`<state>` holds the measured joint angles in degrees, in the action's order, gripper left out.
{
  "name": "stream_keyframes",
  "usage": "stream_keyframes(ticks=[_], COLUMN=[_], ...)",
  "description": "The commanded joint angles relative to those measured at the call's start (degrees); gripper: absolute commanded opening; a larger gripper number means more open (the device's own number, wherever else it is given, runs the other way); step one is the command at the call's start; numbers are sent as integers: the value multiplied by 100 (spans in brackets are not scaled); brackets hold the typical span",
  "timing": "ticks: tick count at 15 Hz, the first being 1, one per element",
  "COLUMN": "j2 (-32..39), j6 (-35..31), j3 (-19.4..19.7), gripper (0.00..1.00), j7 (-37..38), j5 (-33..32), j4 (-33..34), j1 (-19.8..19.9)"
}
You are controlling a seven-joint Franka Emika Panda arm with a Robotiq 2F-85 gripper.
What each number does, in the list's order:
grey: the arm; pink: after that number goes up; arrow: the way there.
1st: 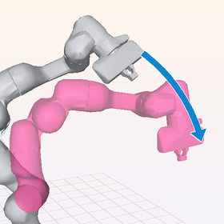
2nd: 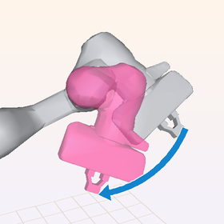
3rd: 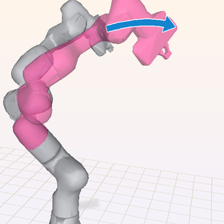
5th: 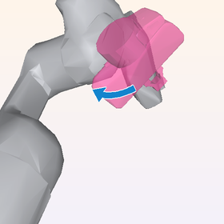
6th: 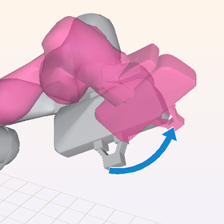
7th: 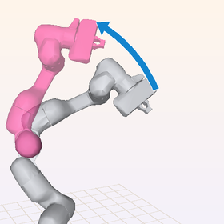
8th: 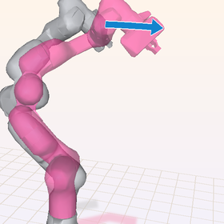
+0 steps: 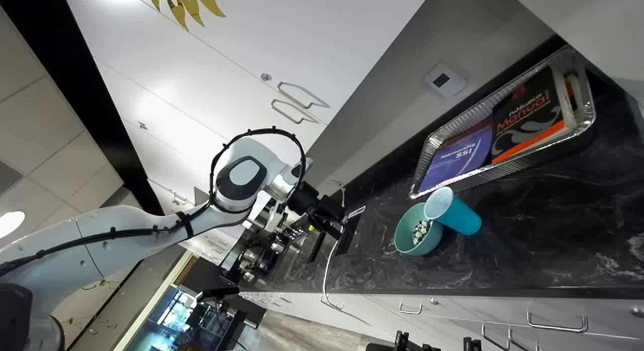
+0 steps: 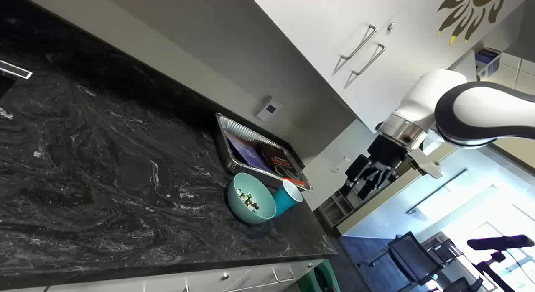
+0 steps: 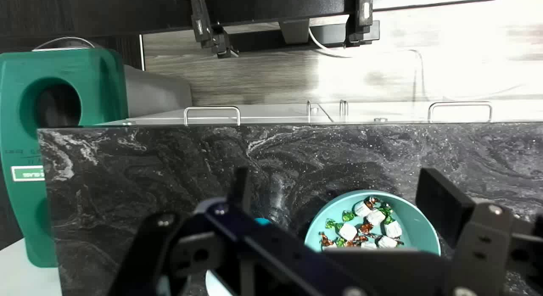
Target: Place the cup to the left of the bowl
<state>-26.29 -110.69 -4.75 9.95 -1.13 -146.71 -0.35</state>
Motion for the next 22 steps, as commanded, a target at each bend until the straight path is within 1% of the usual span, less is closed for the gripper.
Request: stream_keyframes(ticks=[1, 6, 9, 13, 16, 19, 22], j2=[2, 2, -23, 149, 462, 983, 1463], j6=[8, 8, -652, -1795, -2562, -3059, -3304], j3=[21, 21, 97, 237, 292, 265, 343], gripper=[100, 100, 100, 100, 100, 100, 100], j7=[6, 6, 336, 879, 1459, 1963, 2303], j5=[-9, -9, -122, -611, -939, -1282, -1472], j4=[6, 6, 53, 61, 28, -6, -7], j1=[-20, -20, 197, 734, 1183, 1484, 1560])
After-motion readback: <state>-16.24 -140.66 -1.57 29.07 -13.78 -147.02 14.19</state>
